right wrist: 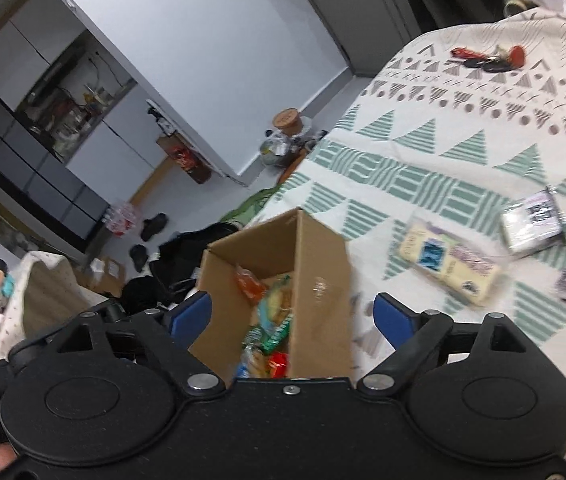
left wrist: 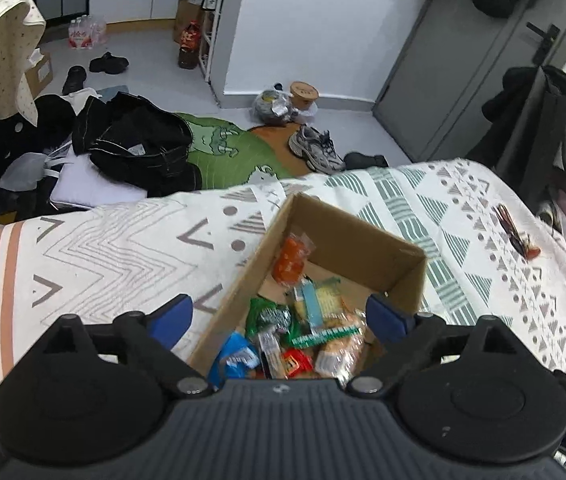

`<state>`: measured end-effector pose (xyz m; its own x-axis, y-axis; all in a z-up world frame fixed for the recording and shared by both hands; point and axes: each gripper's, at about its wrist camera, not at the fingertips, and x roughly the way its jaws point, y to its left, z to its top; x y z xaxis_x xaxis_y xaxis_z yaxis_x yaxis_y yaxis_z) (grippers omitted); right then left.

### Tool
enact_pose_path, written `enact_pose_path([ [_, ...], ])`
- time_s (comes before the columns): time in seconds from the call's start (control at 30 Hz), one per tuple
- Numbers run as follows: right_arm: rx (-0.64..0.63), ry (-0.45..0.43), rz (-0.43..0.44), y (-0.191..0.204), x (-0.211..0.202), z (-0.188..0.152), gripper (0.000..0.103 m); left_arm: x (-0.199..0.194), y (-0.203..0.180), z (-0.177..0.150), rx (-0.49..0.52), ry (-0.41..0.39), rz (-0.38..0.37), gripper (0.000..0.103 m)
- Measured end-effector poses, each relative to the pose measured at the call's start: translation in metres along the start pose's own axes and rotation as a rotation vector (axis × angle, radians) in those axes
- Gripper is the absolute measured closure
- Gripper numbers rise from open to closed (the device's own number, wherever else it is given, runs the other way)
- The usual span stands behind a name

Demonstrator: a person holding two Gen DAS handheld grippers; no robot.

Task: Organize snacks
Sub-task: 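Withdraw both grippers from the box toward the cream cake bar and purple snack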

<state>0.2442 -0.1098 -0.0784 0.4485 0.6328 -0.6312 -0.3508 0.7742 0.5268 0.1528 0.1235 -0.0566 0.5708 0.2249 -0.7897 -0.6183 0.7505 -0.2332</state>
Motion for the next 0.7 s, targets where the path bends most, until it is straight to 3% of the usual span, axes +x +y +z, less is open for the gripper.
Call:
enact_pose_path([
  [0.13,-0.018,-0.040,-0.097,-0.008,-0.016,0.003,0.006,-0.007,-0.010,-0.004,0.017,0.021,-0.036,0.010],
  [0.4,-0.012,-0.085,-0.170,-0.037,-0.051,0.003,0.001,-0.023,-0.035,-0.018,0.043,0.019,-0.100,0.000],
  [0.7,0.017,-0.134,-0.254,-0.076,-0.085,0.001,0.000,-0.031,-0.076,-0.036,0.109,0.040,-0.205,0.000],
])
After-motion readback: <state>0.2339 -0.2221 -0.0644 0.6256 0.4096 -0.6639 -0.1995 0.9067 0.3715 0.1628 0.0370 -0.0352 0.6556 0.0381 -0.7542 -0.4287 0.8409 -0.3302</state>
